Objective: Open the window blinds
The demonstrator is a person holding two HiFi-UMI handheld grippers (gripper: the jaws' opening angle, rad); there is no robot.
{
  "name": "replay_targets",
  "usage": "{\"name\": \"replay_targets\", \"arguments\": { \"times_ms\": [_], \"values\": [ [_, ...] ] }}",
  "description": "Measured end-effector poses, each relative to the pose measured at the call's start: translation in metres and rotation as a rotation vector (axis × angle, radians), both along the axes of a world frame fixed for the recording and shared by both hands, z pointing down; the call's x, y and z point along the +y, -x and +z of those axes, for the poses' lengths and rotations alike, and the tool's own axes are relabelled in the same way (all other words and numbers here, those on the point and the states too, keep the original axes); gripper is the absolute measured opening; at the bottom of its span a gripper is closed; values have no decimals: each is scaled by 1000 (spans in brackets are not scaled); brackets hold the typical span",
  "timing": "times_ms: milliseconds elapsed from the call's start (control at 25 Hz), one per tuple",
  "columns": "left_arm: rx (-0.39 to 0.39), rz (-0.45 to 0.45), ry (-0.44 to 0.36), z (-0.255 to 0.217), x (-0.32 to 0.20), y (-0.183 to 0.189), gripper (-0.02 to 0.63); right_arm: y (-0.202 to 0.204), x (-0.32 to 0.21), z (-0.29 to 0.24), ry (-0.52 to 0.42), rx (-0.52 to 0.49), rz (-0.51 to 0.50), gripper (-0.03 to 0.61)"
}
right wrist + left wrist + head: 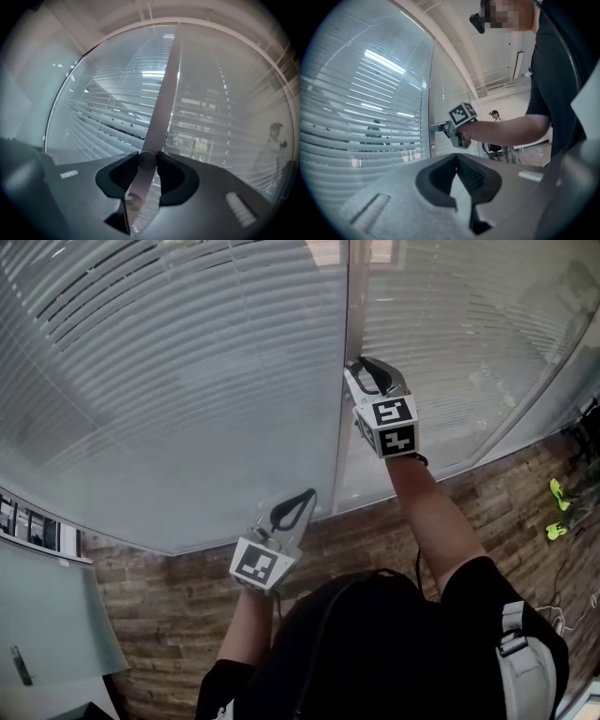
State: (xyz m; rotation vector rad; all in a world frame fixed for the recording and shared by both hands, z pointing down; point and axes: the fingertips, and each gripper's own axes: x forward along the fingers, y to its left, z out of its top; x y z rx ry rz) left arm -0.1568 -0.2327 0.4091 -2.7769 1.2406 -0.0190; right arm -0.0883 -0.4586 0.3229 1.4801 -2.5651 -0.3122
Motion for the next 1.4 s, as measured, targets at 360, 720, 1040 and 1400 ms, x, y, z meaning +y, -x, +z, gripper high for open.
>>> {"name": "replay_targets", "arguments": {
  "times_ms": [360, 720, 1040, 1400],
  "values": [
    [-2, 2, 19, -2, 3, -1, 5, -4, -1, 2, 72, -194, 0, 132],
    [4, 2, 28, -2, 2, -3, 5, -4, -2, 0, 103, -280, 8, 131],
    [5, 9, 25, 1, 2, -5, 4, -4, -2, 0, 101, -284, 8, 132],
    [3, 27, 14, 0, 2, -11, 5, -3, -2, 1, 99, -253, -4, 132]
  ]
}}
